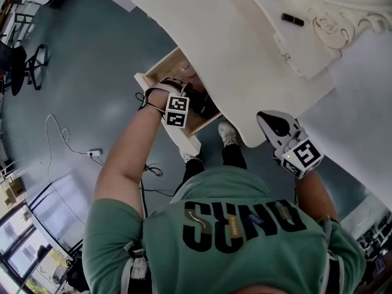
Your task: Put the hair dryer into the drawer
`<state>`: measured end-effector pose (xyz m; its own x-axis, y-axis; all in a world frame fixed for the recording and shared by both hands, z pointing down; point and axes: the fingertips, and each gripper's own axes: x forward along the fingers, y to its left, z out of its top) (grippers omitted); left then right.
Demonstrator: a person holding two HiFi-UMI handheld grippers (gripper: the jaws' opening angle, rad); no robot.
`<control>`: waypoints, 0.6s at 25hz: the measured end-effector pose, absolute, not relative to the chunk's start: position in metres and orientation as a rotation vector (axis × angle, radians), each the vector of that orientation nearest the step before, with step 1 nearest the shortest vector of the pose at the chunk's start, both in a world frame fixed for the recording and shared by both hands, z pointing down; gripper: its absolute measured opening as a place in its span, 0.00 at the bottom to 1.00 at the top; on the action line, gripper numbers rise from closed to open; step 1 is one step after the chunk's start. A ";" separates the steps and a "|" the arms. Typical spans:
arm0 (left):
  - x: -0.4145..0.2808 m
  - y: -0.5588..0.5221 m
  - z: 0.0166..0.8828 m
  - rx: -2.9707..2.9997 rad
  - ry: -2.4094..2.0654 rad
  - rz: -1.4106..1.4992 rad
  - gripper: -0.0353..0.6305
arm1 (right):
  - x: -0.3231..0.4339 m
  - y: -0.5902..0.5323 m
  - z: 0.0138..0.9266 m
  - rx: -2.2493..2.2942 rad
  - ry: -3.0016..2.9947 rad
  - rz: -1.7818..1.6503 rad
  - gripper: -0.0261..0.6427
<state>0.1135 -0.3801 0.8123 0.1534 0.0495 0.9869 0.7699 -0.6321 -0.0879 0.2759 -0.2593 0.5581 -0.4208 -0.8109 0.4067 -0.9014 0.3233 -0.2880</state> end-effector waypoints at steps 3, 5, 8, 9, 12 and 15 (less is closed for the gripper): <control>0.114 -0.392 0.784 -1.879 -0.691 -1.503 0.50 | 0.269 -0.265 0.549 1.554 -2.414 0.682 0.02; 0.110 -0.399 0.763 -1.922 -0.627 -1.484 0.50 | 0.262 -0.270 0.539 1.539 -2.426 0.655 0.02; 0.102 -0.409 0.726 -2.021 -0.506 -1.448 0.50 | 0.249 -0.277 0.521 1.522 -2.441 0.613 0.02; 0.098 -0.412 0.713 -2.066 -0.452 -1.434 0.50 | 0.245 -0.280 0.515 1.519 -2.447 0.602 0.02; 0.086 -0.423 0.667 -2.253 -0.255 -1.370 0.50 | 0.233 -0.288 0.495 1.520 -2.471 0.586 0.02; 0.062 -0.432 0.616 -2.469 -0.053 -1.257 0.50 | 0.218 -0.298 0.476 1.521 -2.501 0.577 0.02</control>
<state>0.0617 -0.4323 0.6159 0.6019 -0.1314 0.7877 0.1975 -0.9312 -0.3063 0.2182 -0.2977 0.4761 -0.4712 -0.8187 0.3282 -0.8797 0.4092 -0.2421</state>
